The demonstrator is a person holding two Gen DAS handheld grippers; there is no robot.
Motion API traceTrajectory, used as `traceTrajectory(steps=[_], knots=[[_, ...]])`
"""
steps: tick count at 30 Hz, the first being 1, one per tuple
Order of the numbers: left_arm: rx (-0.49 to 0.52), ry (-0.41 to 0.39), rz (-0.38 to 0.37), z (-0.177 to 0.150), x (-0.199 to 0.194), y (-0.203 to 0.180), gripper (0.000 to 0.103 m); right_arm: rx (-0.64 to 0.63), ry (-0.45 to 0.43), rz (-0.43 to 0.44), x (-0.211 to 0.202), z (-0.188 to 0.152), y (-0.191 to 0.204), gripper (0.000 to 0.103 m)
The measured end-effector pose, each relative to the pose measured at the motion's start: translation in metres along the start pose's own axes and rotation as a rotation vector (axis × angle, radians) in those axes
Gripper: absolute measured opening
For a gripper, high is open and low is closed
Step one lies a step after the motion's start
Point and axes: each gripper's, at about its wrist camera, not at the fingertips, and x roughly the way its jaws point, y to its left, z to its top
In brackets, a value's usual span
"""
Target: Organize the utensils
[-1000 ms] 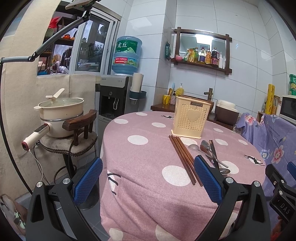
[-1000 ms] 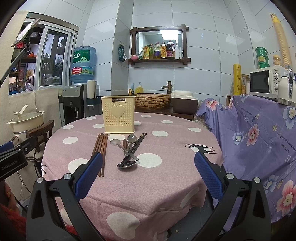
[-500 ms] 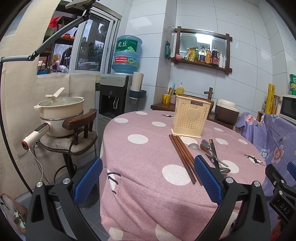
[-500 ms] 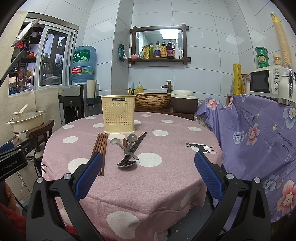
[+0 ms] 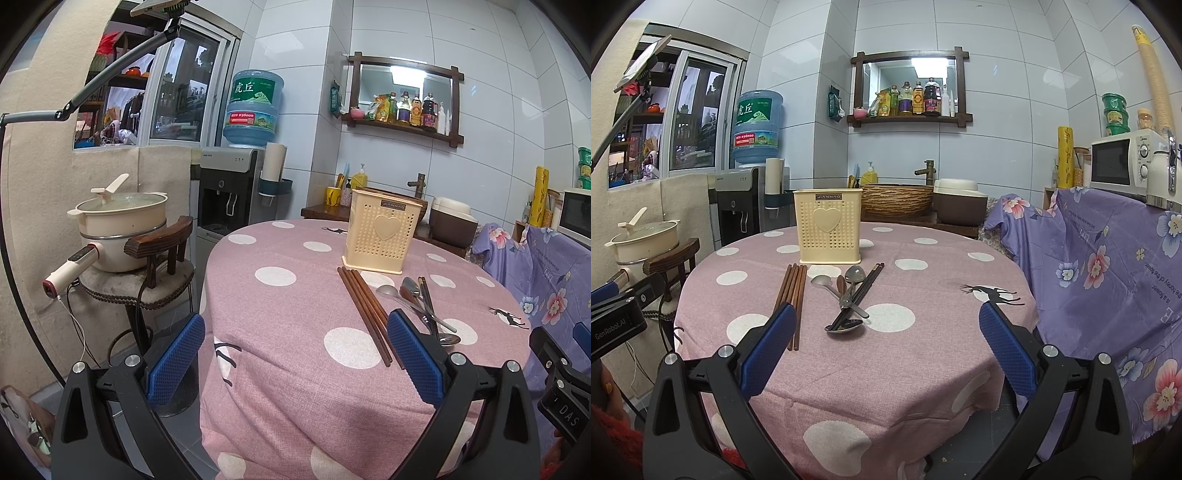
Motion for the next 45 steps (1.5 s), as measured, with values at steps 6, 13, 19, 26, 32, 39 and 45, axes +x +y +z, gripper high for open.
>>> traceTrajectory(steps=[6, 13, 19, 26, 32, 39, 45], knots=[[0.001, 0.003, -0.001, -0.001, 0.0, -0.001, 0.098, 0.0, 0.001, 0.0, 0.0, 0.001, 0.0, 0.098], [0.001, 0.004, 0.0, -0.002, 0.001, -0.001, 0.098, -0.001, 0.006, -0.001, 0.002, 0.0, 0.001, 0.098], [0.006, 0.036, -0.001, -0.009, 0.009, -0.003, 0.098, 0.0, 0.027, -0.008, 0.008, -0.004, 0.003, 0.098], [0.006, 0.103, 0.006, -0.006, 0.026, -0.004, 0.098, 0.002, 0.081, 0.004, 0.023, -0.005, 0.001, 0.098], [-0.01, 0.175, 0.007, 0.01, 0.056, -0.002, 0.098, 0.013, 0.154, 0.011, 0.052, -0.003, -0.004, 0.098], [0.063, 0.23, 0.013, 0.037, 0.098, -0.012, 0.098, -0.026, 0.248, -0.012, 0.103, 0.017, -0.008, 0.098], [0.105, 0.286, 0.023, 0.05, 0.133, -0.025, 0.098, 0.014, 0.379, 0.018, 0.153, 0.027, -0.013, 0.098]])
